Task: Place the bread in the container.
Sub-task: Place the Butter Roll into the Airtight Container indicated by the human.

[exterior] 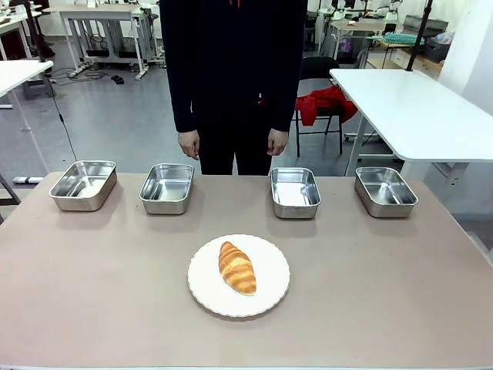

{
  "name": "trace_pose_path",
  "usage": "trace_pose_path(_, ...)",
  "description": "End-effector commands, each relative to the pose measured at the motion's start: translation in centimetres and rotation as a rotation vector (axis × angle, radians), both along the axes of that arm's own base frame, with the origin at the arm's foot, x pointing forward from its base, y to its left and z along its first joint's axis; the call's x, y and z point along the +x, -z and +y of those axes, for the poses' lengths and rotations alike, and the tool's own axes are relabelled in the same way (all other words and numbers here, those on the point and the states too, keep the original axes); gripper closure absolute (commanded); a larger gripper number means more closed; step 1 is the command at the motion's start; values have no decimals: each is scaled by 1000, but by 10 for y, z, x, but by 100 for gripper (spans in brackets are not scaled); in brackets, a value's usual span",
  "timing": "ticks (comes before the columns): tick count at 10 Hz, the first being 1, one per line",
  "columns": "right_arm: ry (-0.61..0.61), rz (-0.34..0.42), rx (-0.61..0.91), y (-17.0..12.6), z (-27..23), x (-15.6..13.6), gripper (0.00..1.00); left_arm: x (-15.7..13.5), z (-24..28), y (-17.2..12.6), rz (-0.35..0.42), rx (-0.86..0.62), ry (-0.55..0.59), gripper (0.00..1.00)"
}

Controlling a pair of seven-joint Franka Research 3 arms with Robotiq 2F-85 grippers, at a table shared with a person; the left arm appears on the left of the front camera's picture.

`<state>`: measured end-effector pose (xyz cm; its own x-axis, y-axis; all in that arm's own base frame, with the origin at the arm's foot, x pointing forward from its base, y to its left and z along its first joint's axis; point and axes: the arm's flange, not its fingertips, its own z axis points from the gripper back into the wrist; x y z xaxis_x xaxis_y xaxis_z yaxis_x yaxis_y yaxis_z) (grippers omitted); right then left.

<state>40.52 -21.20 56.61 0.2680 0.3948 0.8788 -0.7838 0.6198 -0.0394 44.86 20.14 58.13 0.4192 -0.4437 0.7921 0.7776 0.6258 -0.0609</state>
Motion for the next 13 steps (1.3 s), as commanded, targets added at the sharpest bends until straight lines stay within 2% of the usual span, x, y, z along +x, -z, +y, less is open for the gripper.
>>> trace_pose_path(1,-6,-3,-8,-3,1,0,0,-1,1,-1,-16,-10,15,0)
trace_pose_path(13,-6,-3,-8,-3,1,0,0,-1,1,-1,-16,-10,15,0)
